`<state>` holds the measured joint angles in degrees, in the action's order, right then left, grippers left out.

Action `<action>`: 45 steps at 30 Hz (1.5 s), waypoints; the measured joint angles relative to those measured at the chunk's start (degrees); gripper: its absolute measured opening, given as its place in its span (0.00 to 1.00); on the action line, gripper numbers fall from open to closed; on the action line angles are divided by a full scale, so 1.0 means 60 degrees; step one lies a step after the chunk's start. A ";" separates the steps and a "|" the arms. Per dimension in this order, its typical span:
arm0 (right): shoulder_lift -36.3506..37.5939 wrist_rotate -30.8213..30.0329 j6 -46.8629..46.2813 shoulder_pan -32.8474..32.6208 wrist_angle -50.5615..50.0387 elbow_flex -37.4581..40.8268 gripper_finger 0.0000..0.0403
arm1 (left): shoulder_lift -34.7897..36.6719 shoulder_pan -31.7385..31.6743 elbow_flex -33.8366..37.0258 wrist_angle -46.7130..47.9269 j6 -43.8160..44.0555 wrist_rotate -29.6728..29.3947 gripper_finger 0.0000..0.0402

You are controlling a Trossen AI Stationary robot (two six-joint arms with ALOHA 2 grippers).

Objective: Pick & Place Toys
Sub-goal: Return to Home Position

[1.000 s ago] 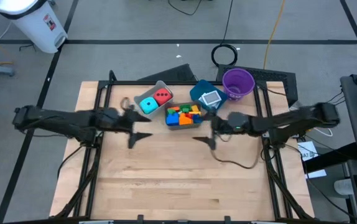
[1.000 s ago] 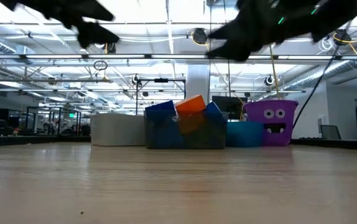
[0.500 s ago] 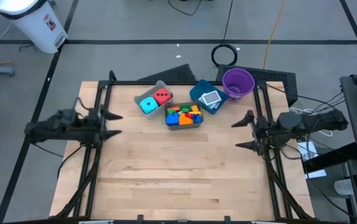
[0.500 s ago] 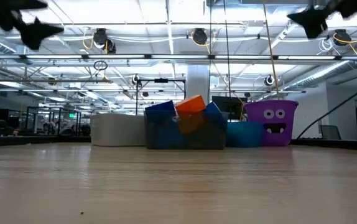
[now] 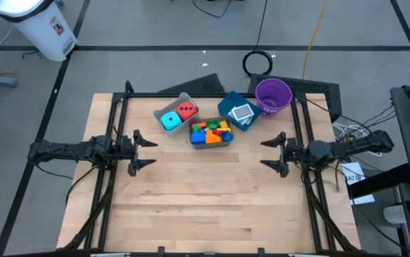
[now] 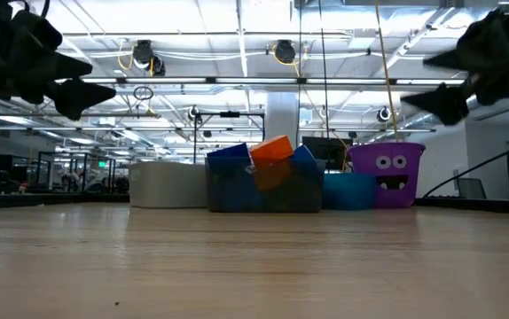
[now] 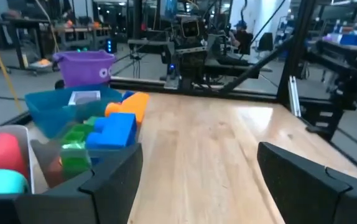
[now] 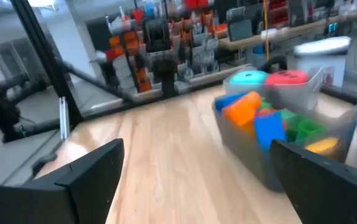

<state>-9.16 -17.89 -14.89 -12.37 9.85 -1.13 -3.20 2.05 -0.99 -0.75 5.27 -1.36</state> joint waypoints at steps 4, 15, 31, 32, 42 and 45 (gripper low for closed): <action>-0.0072 0.0067 0.0021 -0.0020 0.0003 0.0004 0.93 | -0.0175 -0.0001 0.0000 0.0017 -0.0650 -0.0014 0.81; -0.0143 0.0255 0.3280 -0.0020 -0.0234 0.0029 0.93 | -0.0299 -0.0001 0.0004 -0.0048 -0.1538 -0.0027 0.81; -0.0143 0.0255 0.3858 -0.0020 -0.0249 0.0044 0.93 | -0.0299 -0.0001 0.0007 -0.0067 -0.1554 -0.0031 0.81; -0.0143 0.0255 0.3856 -0.0020 -0.0249 0.0044 0.93 | -0.0299 -0.0001 0.0007 -0.0067 -0.1539 -0.0031 0.81; -0.0143 0.0255 0.3853 -0.0020 -0.0249 0.0044 0.93 | -0.0299 -0.0001 0.0007 -0.0070 -0.1561 -0.0031 0.81; -0.0143 0.0255 0.3853 -0.0020 -0.0249 0.0044 0.93 | -0.0299 -0.0001 0.0007 -0.0070 -0.1536 -0.0034 0.81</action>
<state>-10.02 -16.36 8.23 -12.49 8.36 -0.86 -4.99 2.04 -0.95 -1.17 -3.95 -1.56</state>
